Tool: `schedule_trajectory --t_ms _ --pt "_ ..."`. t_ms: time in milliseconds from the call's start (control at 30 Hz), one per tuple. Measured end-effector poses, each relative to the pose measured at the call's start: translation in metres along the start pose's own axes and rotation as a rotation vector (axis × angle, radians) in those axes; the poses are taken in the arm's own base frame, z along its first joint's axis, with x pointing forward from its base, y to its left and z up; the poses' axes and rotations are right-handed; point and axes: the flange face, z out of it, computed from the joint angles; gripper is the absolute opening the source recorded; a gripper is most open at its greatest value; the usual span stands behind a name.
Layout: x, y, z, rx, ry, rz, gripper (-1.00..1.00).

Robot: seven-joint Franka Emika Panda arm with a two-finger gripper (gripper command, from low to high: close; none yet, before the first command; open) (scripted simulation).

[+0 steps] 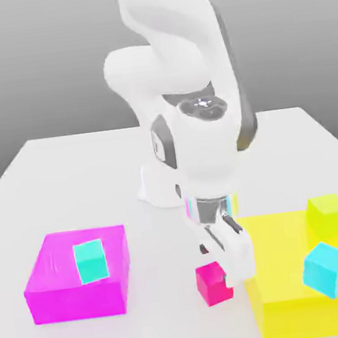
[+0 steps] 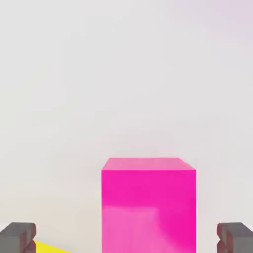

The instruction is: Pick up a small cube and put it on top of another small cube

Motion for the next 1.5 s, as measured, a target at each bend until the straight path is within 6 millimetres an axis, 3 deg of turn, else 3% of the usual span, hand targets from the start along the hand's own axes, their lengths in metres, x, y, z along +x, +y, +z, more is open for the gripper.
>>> schedule_trajectory --t_ms 200,233,467,767,967,1200,1400,1500 --pt "0.006 0.004 0.032 -0.007 0.014 -0.003 0.0" --pt "0.007 0.005 0.037 -0.008 0.017 -0.004 -1.0" --pt "0.007 0.005 0.037 -0.007 0.016 -0.005 -1.0" --pt "0.0 0.0 -0.006 0.002 -0.001 0.0 -1.0" --pt "0.004 0.004 -0.025 -0.003 0.012 -0.005 -1.0" --pt "0.001 -0.009 -0.02 -0.159 0.063 -0.082 -1.0" --pt "-0.043 -0.036 -0.049 -0.196 0.153 -0.343 -1.0" --pt "-0.067 -0.027 -0.066 -0.179 0.188 -0.321 -1.0"
